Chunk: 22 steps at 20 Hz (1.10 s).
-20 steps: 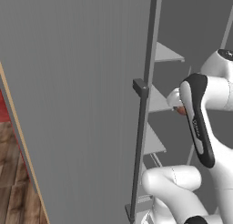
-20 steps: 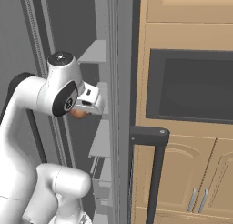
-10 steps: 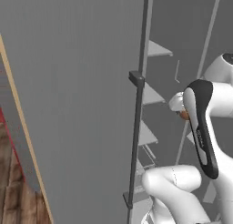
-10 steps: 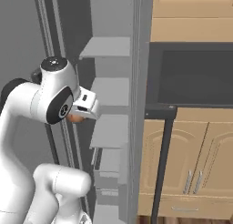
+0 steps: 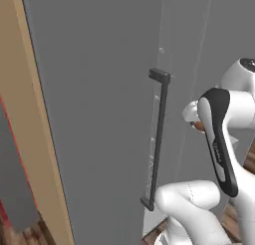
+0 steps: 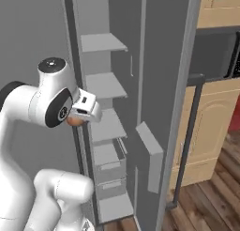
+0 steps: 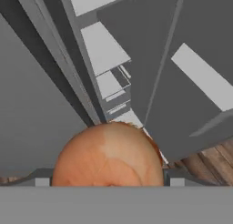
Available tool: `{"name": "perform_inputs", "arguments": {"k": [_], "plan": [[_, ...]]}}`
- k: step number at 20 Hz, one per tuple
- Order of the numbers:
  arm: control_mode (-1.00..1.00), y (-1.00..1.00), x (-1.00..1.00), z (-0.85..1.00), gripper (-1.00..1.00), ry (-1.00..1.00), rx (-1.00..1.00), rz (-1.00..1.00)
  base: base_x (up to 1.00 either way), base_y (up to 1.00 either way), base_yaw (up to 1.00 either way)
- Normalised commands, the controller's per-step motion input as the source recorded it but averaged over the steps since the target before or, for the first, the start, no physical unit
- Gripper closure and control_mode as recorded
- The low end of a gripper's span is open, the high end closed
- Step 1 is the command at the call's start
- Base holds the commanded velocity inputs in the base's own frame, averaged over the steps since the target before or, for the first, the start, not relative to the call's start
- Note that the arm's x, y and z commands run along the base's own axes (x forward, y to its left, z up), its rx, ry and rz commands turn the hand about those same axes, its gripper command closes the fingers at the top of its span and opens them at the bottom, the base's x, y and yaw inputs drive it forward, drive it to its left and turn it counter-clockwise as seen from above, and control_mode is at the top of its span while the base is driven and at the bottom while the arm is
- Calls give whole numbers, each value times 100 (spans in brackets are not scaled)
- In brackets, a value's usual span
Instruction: Take the lemon and onion out of the freezer and place them in the tupperware container on the counter. Then put the tupperware containing the vegetables back in the freezer.
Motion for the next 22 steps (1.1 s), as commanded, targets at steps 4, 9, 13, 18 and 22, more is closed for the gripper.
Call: {"name": "perform_inputs", "arguments": {"k": [4,9,13,18,22], "plan": [[100,0,0,0,100,0,0,0,-67,17,-63],[100,0,0,0,100,0,0,0,-78,1,-66],[100,0,0,0,100,0,0,0,-95,0,-67],[100,0,0,0,100,0,0,0,-100,0,-63],[100,0,0,0,100,0,0,0,-100,0,-57]]}}
